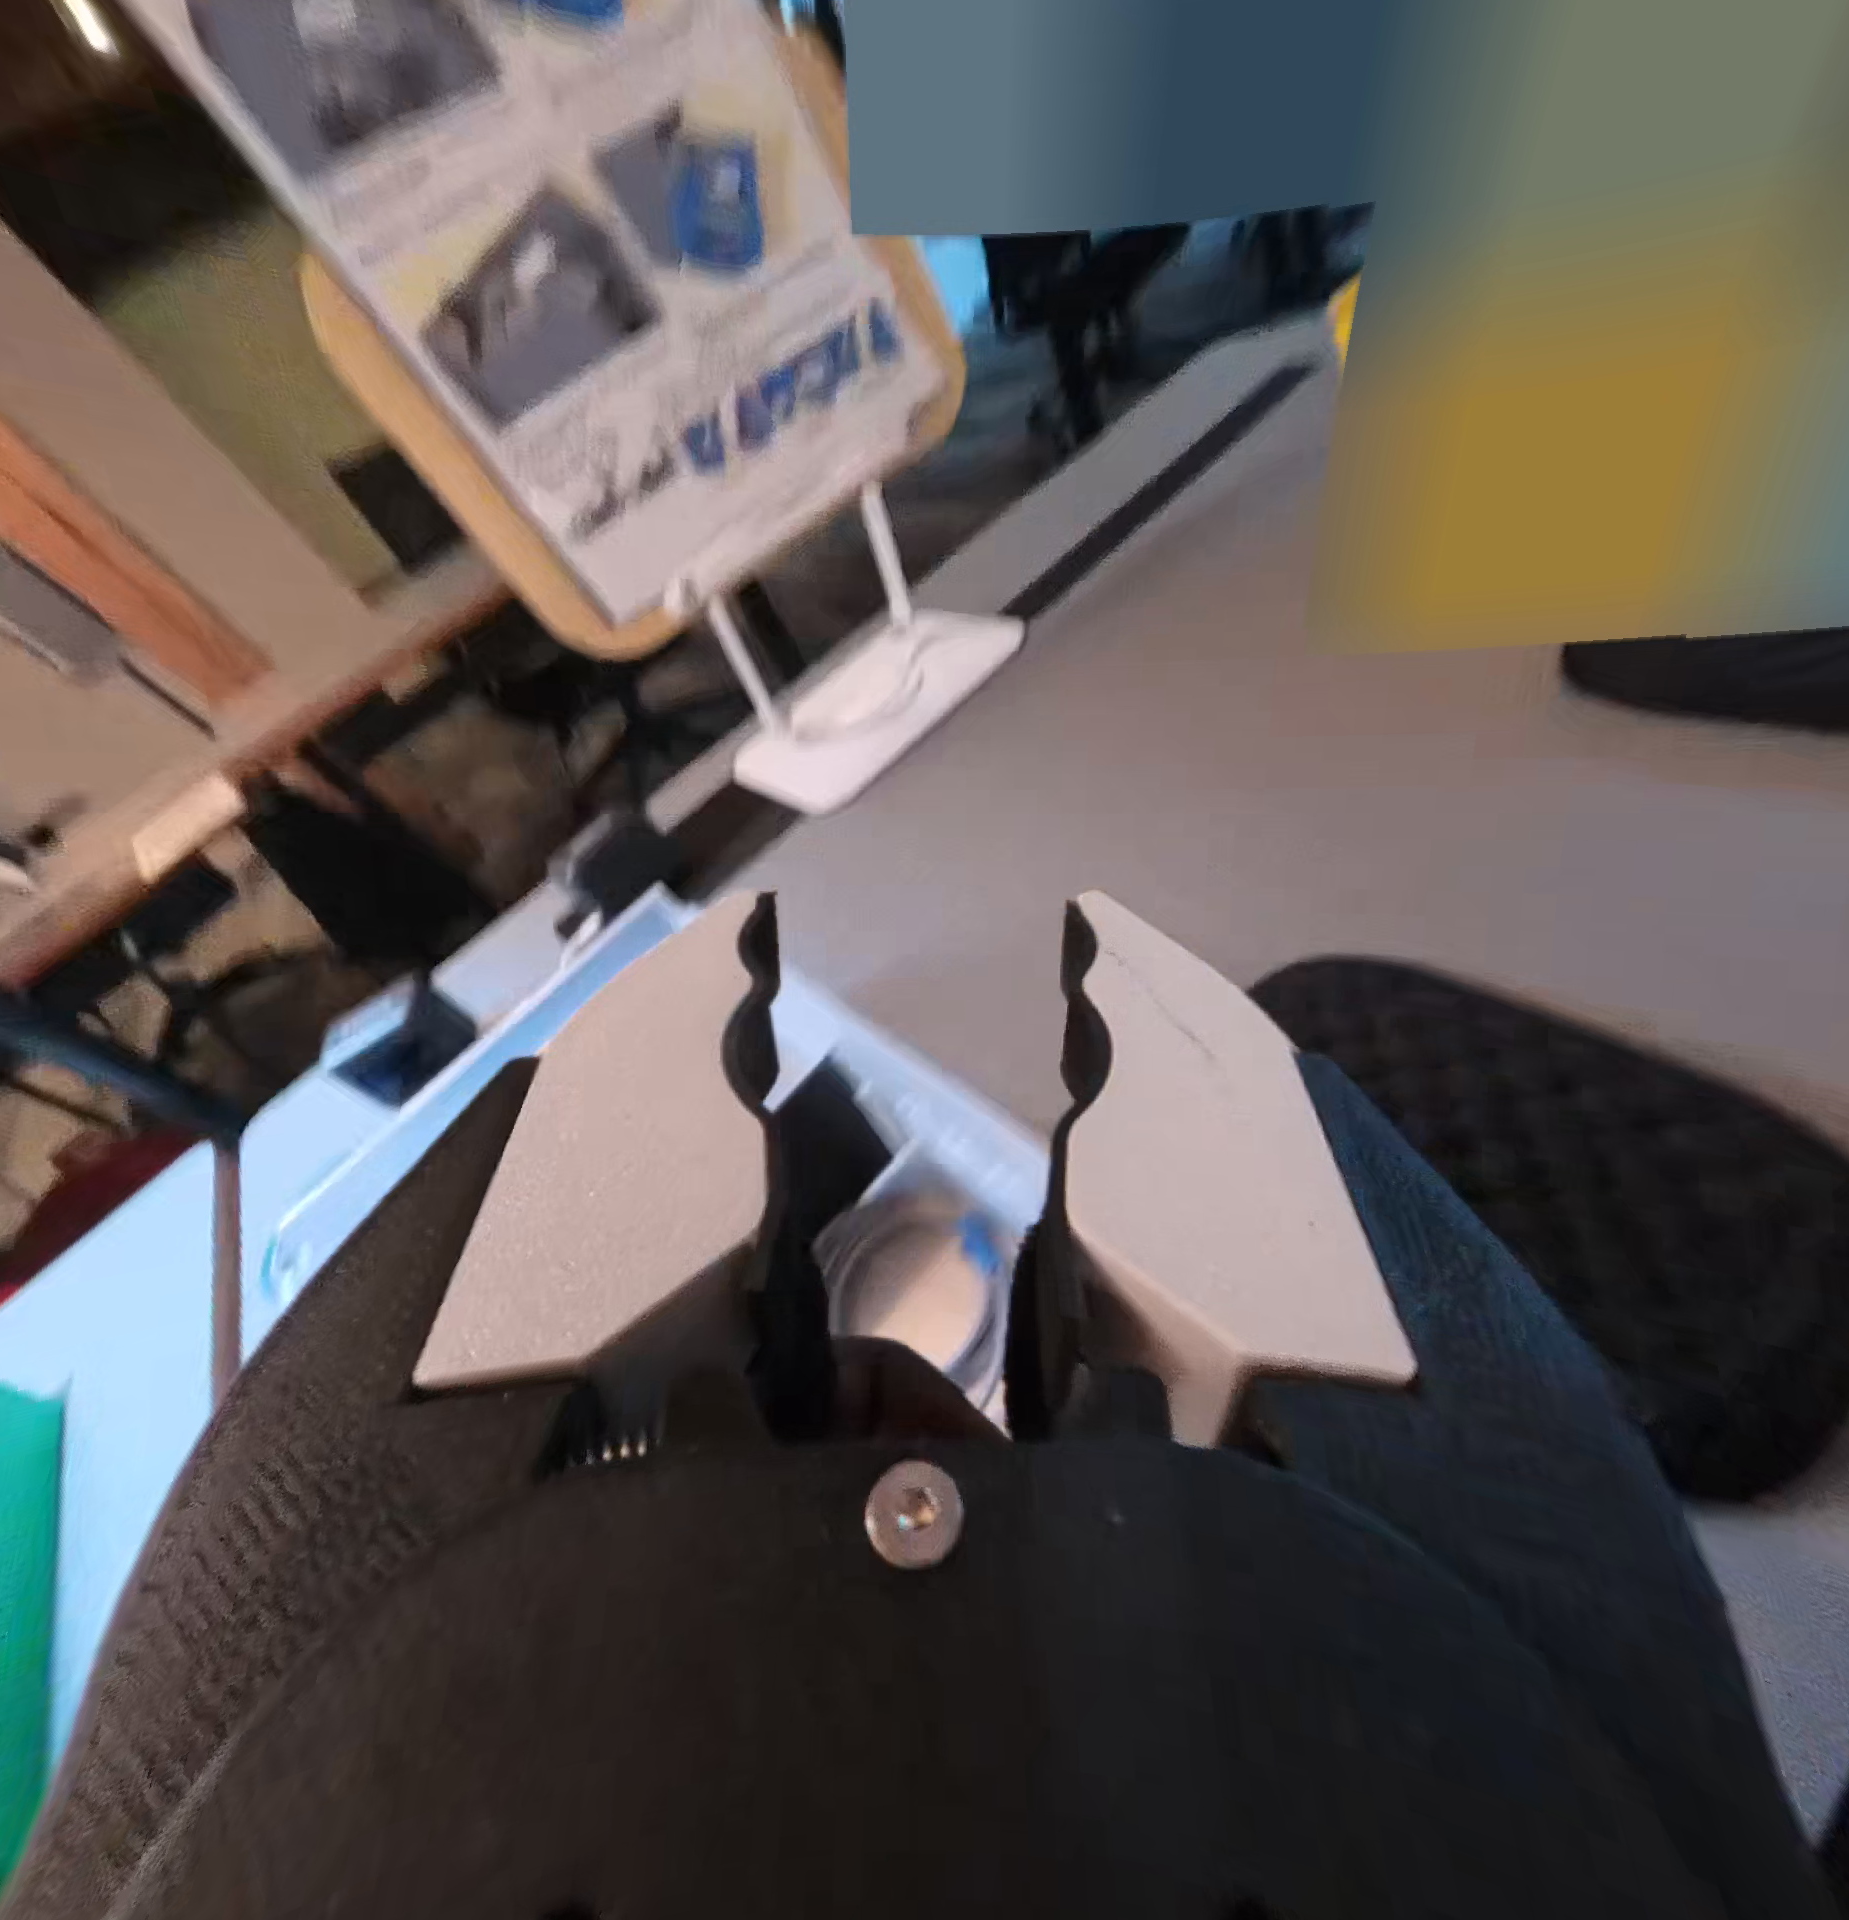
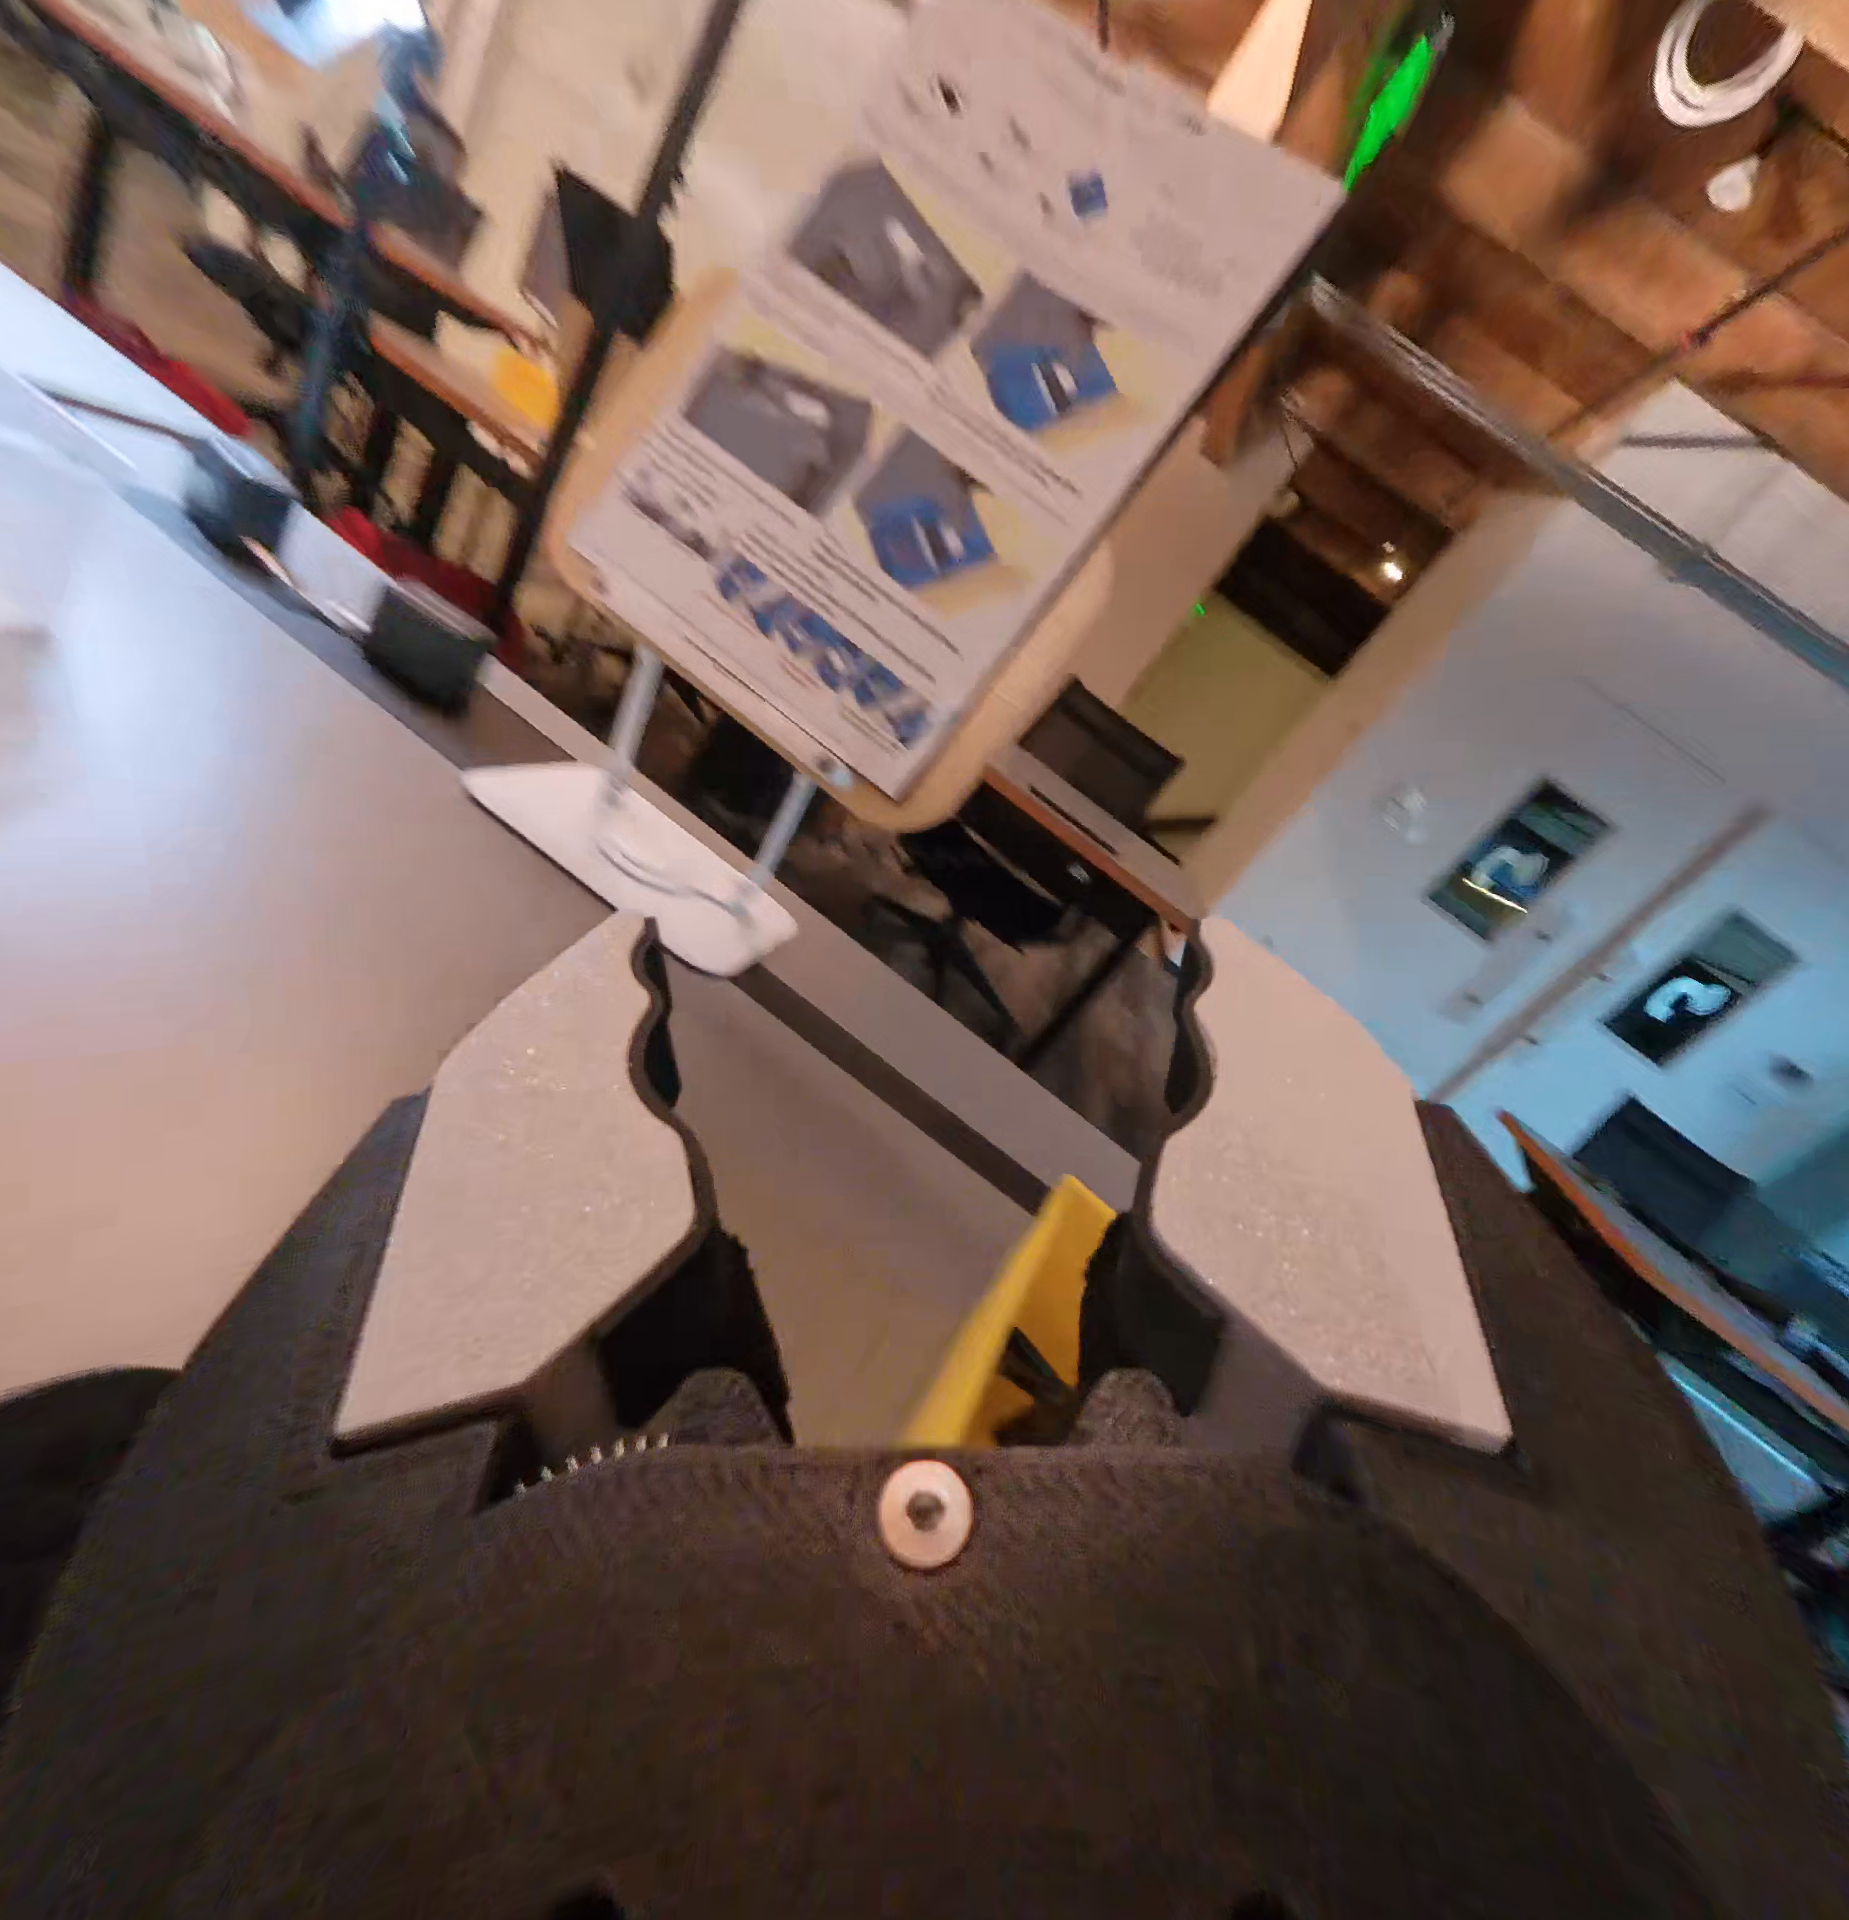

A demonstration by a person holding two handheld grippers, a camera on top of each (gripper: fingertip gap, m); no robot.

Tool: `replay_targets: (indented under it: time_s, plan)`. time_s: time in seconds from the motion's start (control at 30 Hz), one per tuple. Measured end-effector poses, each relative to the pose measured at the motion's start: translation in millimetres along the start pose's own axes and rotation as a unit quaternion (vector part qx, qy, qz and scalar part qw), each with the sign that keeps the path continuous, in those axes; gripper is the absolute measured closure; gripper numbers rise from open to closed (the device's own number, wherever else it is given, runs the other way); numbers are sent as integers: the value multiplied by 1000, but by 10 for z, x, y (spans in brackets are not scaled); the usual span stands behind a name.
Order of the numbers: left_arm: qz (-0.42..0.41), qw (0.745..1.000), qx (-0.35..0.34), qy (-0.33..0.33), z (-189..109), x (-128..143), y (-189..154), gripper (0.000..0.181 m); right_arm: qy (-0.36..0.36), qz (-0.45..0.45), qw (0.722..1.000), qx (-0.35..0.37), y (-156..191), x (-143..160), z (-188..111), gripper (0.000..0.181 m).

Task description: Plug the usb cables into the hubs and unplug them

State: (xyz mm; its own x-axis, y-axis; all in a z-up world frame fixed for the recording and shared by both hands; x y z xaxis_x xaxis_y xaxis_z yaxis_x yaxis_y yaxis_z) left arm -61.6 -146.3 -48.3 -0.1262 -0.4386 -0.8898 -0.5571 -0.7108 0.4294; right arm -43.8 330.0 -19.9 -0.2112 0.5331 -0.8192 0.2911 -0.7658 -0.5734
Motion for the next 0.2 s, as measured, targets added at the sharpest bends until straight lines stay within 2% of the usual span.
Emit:
replay_targets:
  time_s: [0.1,0.2]
  plan:
    - [31,993,52,98,154,263,540,133,-63,22,997,-26,299,-206,-26,92]
    - [79,966,150,197,501,565,856,138,-94,20,994,-55,516,-338,-17,93]
Point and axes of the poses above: each gripper's, where its closed fingertips meet, z out along the fingers, x out of its underside, y = z × x across the jaws, the point moved 3 cm from there along -z, back along the fingers, and after that the axes turned 10 degrees about -x, right-handed, at the moved point
